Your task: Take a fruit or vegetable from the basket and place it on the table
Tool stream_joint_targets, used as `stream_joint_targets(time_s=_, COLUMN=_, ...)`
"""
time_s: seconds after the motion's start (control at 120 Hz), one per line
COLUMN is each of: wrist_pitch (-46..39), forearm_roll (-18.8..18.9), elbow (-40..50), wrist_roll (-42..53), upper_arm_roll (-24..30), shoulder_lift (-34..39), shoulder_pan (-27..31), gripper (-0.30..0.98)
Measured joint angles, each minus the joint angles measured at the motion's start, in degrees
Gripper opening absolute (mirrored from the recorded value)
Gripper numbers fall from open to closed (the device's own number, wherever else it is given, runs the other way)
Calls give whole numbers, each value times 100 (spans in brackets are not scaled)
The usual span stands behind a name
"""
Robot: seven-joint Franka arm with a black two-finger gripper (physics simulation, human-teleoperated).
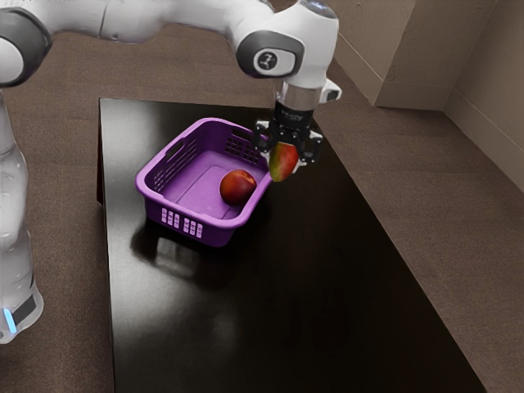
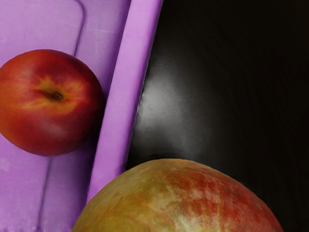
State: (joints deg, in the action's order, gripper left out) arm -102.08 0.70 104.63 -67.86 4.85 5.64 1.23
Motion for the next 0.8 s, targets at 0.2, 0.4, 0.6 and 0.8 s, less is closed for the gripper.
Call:
stream_joint_targets(time_s=0.2, wrist_pitch=-66, forearm_roll=-64, elbow=-643, wrist_roll=-211, upper_arm_roll=604, shoulder_lift=-732, shoulder_pan=-30, gripper=23)
stream_joint_targets(time_s=0.4, wrist_pitch=-140, forearm_roll=-73, elbow=-773, wrist_roll=-469, upper_arm_roll=1095, shoulder_lift=-971, shoulder_pan=-66, gripper=23)
stream_joint_targets(time_s=0.6, wrist_pitch=-177, forearm_roll=-82, elbow=-775, wrist_roll=-677, upper_arm_roll=1140, shoulder_lift=-1023, shoulder_pan=-44, gripper=52)
stream_joint_targets(time_s=0.8, wrist_pitch=-168, forearm_roll=-81, elbow=-816, wrist_roll=-821, upper_arm_roll=1140, shoulder_lift=-1066, shoulder_pan=-13, gripper=65)
